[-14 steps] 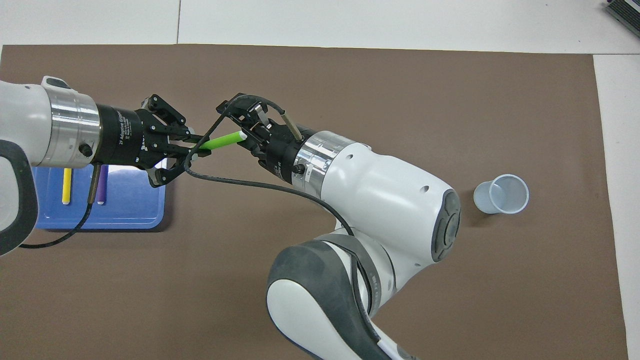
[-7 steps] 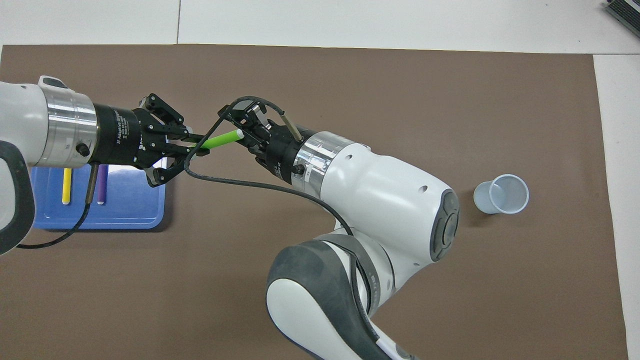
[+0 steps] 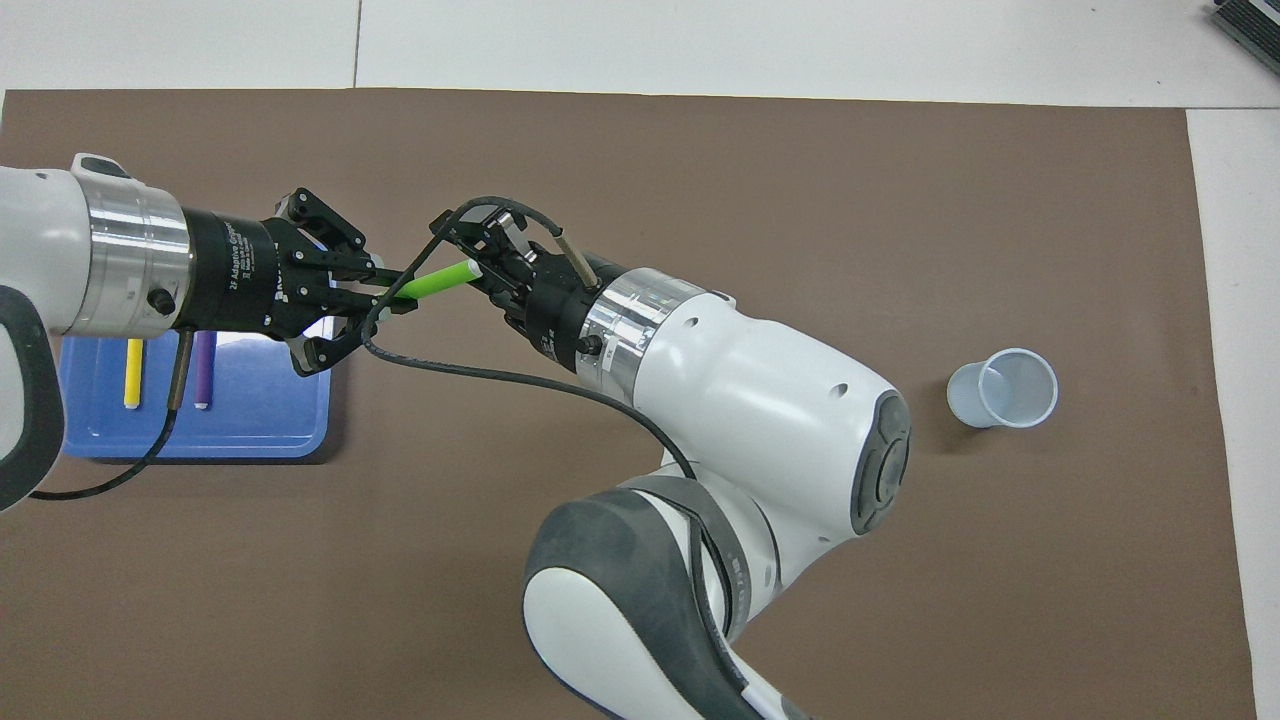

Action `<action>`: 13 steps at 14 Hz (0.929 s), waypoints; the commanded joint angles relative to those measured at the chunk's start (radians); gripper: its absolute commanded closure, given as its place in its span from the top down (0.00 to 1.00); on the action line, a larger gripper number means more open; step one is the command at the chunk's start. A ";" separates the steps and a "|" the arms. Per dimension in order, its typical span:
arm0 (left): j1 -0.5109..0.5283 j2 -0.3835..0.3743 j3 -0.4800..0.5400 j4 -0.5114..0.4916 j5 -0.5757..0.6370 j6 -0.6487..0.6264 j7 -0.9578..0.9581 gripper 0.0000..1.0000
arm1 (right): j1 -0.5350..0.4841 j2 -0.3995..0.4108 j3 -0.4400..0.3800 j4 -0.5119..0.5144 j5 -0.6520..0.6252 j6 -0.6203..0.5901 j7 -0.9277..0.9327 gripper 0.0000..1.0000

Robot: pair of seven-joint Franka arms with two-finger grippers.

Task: Transfer and insert pens with both arms
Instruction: 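Grasp the green pen's free end with the right gripper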

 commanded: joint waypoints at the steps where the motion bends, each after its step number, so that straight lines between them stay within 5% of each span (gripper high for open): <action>1: -0.019 -0.024 0.010 -0.027 -0.007 -0.007 -0.017 0.00 | 0.005 0.006 0.007 0.003 0.007 0.026 -0.027 0.43; 4: -0.019 -0.028 0.010 -0.028 -0.007 -0.005 -0.017 0.00 | 0.017 0.003 0.007 -0.007 0.007 0.027 -0.027 0.32; 7: -0.019 -0.030 0.010 -0.028 -0.007 -0.007 -0.017 0.00 | 0.018 0.002 0.007 -0.008 0.007 0.026 -0.022 0.47; 13: -0.019 -0.030 0.010 -0.028 -0.007 -0.007 -0.019 0.00 | 0.020 -0.001 0.007 -0.014 0.005 0.027 -0.024 0.44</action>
